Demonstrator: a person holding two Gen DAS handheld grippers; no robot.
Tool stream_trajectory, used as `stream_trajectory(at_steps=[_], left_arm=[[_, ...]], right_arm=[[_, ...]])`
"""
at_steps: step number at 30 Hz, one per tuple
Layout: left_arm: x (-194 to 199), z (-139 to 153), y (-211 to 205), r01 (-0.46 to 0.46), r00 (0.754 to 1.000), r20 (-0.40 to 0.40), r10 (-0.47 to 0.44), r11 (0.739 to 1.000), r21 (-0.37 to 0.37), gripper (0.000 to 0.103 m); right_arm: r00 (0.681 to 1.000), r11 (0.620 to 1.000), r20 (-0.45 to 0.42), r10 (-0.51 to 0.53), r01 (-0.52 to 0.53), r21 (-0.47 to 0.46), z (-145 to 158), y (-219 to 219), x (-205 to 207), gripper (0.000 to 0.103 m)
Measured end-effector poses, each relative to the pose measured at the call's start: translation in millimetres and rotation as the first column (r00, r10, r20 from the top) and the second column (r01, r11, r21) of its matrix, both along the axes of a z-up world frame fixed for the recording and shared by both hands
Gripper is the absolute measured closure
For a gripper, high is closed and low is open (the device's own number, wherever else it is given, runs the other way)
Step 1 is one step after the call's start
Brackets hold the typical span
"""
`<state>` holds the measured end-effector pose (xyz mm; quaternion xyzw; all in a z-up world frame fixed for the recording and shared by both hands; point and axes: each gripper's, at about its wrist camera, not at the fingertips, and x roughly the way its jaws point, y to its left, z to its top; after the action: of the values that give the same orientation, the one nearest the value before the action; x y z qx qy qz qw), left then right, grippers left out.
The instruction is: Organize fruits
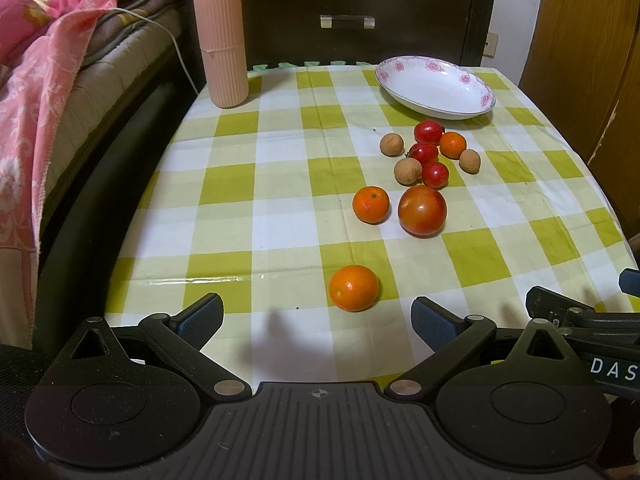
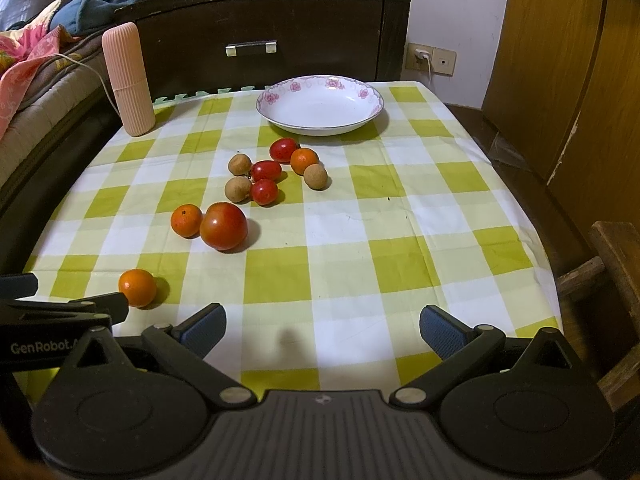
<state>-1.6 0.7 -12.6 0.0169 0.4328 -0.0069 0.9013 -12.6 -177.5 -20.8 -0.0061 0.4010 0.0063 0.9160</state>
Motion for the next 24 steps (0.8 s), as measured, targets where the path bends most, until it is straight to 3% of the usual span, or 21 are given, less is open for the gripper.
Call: stream_trajectory(at_steps=[24], left_arm=[[-0.8,-0.2,-5.4,0.029,1.000,0.001,-0.029,0.999,0.026,0.002]], right_arm=[[1.000,1.000,-0.027,0.016,-0.015,0.003,-2.8,-2.6,-3.7,0.001]])
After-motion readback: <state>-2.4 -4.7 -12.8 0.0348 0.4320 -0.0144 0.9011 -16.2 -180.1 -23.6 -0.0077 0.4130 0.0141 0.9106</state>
